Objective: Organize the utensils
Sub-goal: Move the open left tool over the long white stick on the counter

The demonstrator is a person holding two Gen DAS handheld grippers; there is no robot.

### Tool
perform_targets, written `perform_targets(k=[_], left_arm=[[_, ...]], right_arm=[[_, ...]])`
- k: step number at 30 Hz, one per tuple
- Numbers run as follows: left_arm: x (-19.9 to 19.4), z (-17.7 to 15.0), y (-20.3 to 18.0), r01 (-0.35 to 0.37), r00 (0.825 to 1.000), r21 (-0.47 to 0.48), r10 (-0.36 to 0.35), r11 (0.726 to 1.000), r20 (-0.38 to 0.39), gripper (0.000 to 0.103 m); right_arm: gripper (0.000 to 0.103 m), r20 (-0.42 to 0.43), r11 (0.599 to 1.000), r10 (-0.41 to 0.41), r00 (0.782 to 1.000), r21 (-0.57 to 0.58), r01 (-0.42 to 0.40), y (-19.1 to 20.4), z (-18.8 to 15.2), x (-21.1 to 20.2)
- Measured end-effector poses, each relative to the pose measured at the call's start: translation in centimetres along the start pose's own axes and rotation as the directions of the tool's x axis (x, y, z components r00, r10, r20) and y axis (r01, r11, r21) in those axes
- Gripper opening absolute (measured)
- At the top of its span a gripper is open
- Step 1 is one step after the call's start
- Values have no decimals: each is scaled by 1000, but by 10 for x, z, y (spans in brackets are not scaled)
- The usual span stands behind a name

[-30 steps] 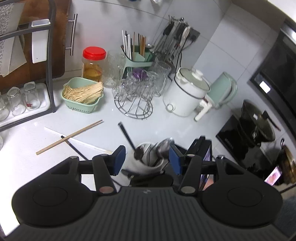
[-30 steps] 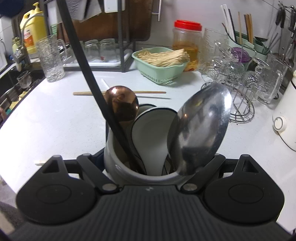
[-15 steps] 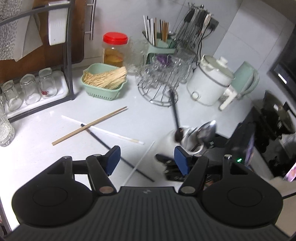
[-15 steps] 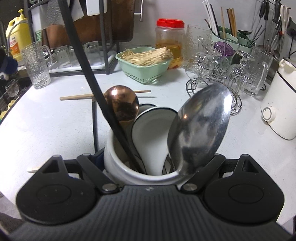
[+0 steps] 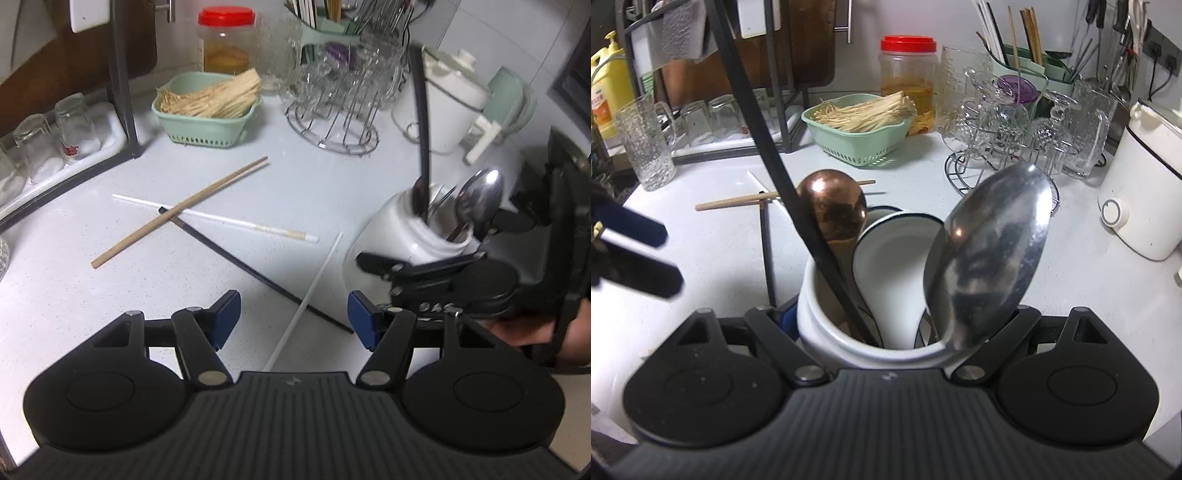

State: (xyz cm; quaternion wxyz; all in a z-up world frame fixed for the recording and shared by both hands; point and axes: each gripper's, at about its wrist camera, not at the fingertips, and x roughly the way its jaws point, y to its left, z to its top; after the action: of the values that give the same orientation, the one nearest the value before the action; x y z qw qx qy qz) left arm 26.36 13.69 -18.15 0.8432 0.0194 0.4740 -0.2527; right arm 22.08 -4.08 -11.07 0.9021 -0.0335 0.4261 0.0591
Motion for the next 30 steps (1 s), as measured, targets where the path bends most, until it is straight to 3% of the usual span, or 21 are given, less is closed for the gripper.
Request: perform_targets(k=[6, 11, 16, 30], left_arm=[[26, -3, 0, -1, 998, 62, 5, 998, -64, 67], [43, -5, 0, -15, 994, 113, 27, 993, -106, 57], [55, -5, 0, -38, 991, 161, 58, 986, -120, 53], [72, 0, 0, -25, 991, 215, 52, 976, -120, 51]], right_arm=[[91, -5, 999, -5, 1000, 53, 5, -5, 1, 3], [91, -6, 998, -19, 1000, 55, 20, -2, 2, 3], [92, -8, 998, -31, 999, 59, 32, 0, 3, 5], [91, -9, 996, -45, 999, 78, 45, 1, 0, 3]])
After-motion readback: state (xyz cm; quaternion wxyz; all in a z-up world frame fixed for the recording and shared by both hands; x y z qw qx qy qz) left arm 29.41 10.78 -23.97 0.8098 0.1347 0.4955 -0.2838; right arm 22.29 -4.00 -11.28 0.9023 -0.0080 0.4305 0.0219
